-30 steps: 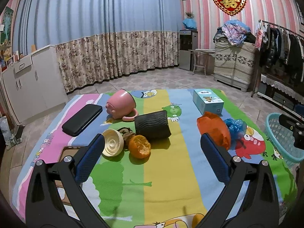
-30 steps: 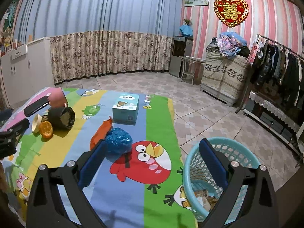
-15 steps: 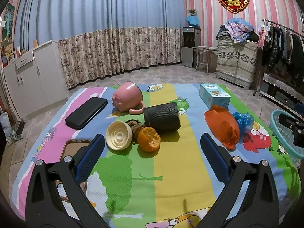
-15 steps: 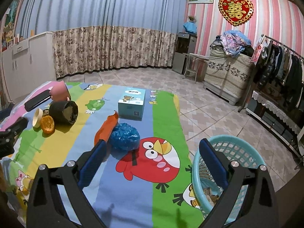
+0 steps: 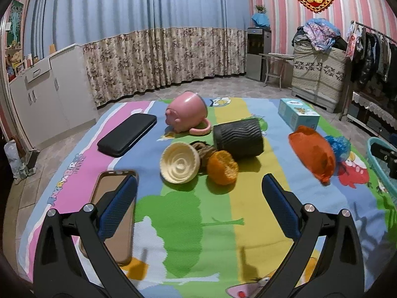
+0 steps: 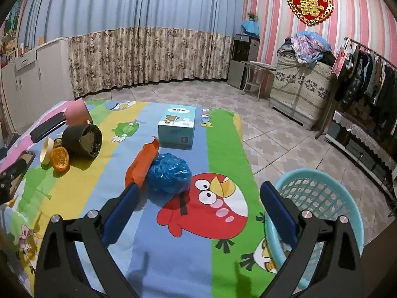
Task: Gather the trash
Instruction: 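Move both tools back from the basket over the play mat, then grasp the cream plastic bowl with the left gripper while the right grasps the blue plastic bag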
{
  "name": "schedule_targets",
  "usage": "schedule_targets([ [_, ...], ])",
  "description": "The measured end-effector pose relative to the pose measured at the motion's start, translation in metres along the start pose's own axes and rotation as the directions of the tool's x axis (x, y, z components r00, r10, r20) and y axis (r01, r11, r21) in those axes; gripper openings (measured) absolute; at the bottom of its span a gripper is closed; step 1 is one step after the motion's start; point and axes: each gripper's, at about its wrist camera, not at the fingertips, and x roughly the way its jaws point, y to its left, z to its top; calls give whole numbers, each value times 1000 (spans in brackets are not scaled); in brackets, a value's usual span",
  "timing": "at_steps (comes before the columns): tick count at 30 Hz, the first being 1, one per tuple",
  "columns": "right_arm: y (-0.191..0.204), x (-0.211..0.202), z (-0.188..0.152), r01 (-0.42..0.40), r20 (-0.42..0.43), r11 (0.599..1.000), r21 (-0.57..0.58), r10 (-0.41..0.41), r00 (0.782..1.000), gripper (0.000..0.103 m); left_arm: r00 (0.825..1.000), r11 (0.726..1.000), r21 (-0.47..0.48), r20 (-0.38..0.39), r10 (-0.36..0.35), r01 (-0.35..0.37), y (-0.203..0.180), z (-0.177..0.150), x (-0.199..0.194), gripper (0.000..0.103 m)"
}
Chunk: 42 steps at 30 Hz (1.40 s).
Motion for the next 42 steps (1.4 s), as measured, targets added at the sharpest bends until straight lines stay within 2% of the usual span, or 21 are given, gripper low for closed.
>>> schedule_targets([
  [5, 3, 16, 2, -22, -29, 999, 41, 23, 999, 96, 1000, 1000, -20, -31, 0, -1, 11, 0, 15, 97],
  [12, 4, 30, 2, -25, -52, 998, 62, 28, 998, 96, 998, 998, -40, -55, 41, -43, 30, 9, 44, 97],
  [18, 1, 35, 3, -10, -65, 997, 71, 15, 998, 96, 987, 998, -48, -150, -53, 47, 40, 19, 83, 96],
  [27, -4, 40, 4, 9, -75, 996, 88, -2, 997, 96, 969, 987, -43, -190, -160, 155, 43, 29, 114, 91],
  [28, -5, 41, 4, 9, -76, 996, 90, -3, 997, 96, 966, 985, -47, -192, -174, 168, 45, 28, 115, 89],
  [30, -7, 42, 4, 13, -78, 995, 94, -6, 997, 96, 957, 977, -53, -195, -214, 208, 44, 27, 115, 76],
  [34, -8, 43, 3, 17, -81, 995, 99, -9, 997, 96, 962, 979, -2, -183, -201, 204, 36, 27, 110, 63],
  [37, -7, 43, 4, 19, -78, 995, 94, -12, 997, 96, 964, 981, 43, -194, -180, 191, 32, 26, 109, 42],
  [38, -8, 43, 4, 18, -80, 995, 97, -11, 997, 96, 962, 979, 56, -205, -181, 196, 31, 25, 109, 31],
  [39, -8, 43, 4, 20, -80, 995, 95, -12, 997, 96, 962, 979, 68, -212, -172, 190, 31, 24, 108, 25],
  [42, -8, 44, 3, 22, -85, 995, 96, -14, 996, 96, 968, 982, 94, -206, -144, 166, 30, 20, 102, 23],
])
